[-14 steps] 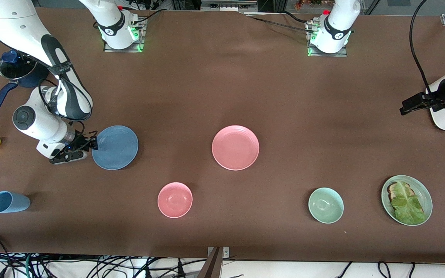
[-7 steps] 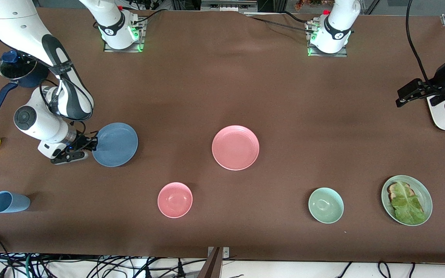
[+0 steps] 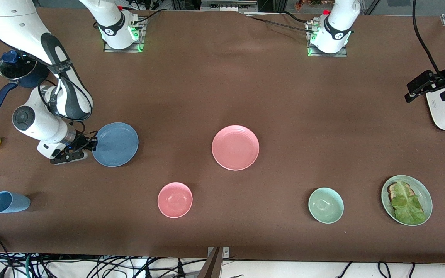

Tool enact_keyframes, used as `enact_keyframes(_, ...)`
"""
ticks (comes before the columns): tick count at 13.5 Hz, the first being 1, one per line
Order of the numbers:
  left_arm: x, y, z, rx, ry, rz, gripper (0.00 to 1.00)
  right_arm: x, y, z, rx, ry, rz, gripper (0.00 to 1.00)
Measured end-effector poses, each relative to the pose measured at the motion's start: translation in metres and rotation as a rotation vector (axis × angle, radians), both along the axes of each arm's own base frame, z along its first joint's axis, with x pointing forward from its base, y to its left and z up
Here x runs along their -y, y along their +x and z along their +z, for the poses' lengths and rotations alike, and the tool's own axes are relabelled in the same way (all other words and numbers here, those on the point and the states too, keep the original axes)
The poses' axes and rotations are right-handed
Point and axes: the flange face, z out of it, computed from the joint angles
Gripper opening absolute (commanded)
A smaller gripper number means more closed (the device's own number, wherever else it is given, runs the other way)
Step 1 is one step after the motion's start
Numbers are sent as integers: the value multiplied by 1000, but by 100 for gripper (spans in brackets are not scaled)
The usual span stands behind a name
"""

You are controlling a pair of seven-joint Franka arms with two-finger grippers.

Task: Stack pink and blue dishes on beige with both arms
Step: 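Grasp the blue plate rim with the right gripper and lift it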

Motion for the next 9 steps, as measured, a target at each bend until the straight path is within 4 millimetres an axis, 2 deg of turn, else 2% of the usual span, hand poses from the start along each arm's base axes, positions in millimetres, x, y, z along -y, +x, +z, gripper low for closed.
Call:
enact_keyframes(5, -11, 3, -8, -15, -2, 19, 100, -31, 35, 73, -39, 76, -3, 0)
enact_keyframes(7, -11, 4, -9, -17, -2, 19, 100, -44, 43, 92, -48, 94, -18, 0)
enact_keyframes(9, -10, 4, -9, -17, -2, 16, 100, -67, 50, 111, -48, 107, -35, 0)
